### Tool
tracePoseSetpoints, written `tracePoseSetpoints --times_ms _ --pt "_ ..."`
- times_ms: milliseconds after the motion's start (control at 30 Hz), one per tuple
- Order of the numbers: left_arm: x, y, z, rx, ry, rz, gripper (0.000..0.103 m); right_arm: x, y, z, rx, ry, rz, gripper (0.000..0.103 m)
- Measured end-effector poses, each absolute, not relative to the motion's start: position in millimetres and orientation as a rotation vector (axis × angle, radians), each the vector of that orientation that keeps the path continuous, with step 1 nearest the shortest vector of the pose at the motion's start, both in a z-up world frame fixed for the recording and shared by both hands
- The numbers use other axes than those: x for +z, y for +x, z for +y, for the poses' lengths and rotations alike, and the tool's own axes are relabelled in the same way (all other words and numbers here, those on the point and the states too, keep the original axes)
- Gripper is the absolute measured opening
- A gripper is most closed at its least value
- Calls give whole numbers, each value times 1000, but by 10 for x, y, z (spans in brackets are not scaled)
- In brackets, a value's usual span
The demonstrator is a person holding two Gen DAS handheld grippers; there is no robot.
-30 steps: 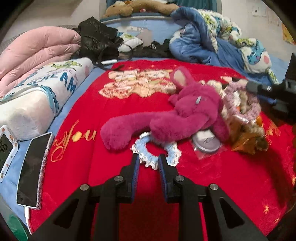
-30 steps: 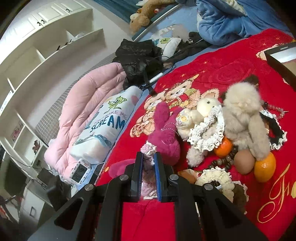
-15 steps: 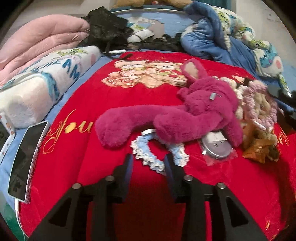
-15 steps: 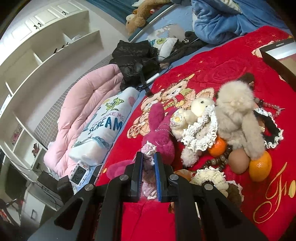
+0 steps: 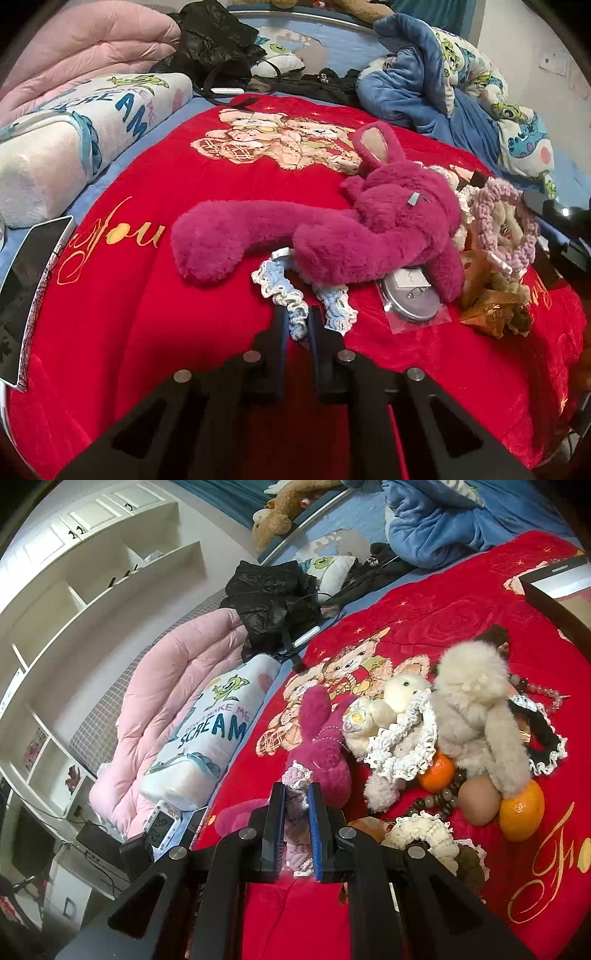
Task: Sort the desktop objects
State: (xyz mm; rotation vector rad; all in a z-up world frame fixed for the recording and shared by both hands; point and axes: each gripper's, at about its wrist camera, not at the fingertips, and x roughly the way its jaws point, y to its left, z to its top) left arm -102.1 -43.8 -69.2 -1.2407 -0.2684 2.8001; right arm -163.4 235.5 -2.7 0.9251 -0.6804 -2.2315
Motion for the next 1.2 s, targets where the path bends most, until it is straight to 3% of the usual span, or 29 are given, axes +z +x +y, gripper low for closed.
tracePoseSetpoints --times_ms 833,1200 --pt "-165 -661 -461 2915 -1037 -205 10 50 -1568 2374 -2221 913 -702 13" --pt "49 -544 132 2833 -943 -86 10 222 -1404 2597 -2258 872 -722 13"
